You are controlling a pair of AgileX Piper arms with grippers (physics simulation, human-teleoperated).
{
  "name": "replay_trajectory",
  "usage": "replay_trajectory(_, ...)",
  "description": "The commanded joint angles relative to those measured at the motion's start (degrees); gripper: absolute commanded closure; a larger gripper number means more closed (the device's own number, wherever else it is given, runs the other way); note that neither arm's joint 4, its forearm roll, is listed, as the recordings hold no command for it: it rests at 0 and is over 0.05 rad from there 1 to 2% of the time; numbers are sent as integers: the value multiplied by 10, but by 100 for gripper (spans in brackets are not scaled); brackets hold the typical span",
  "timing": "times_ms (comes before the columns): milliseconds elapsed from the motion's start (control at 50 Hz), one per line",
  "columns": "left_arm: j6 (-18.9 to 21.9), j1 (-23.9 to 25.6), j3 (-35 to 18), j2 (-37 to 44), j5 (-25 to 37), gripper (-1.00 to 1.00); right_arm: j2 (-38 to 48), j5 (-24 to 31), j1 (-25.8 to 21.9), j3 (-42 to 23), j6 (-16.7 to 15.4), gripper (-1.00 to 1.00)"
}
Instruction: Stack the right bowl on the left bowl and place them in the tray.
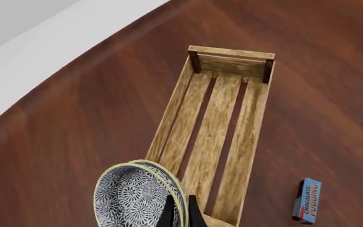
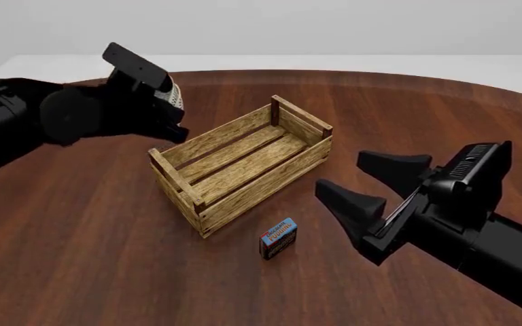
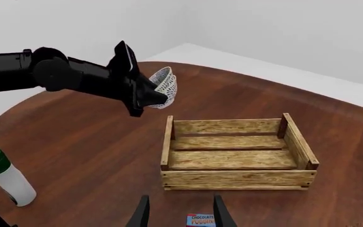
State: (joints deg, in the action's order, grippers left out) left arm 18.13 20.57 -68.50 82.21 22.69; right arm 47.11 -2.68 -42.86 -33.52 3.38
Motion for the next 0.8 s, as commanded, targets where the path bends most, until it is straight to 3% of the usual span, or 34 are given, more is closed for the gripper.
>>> replay_trajectory(20,29,-12,-28,97,-13,100,10,-6,-2,-1,3,-100)
replay_trajectory(220,36,-9,-62,138,-5,100,13,-6,-2,-1,3,-100)
replay_trajectory(800,60,21,-83,218,-30,100,22,-10,-5,0,7,-100)
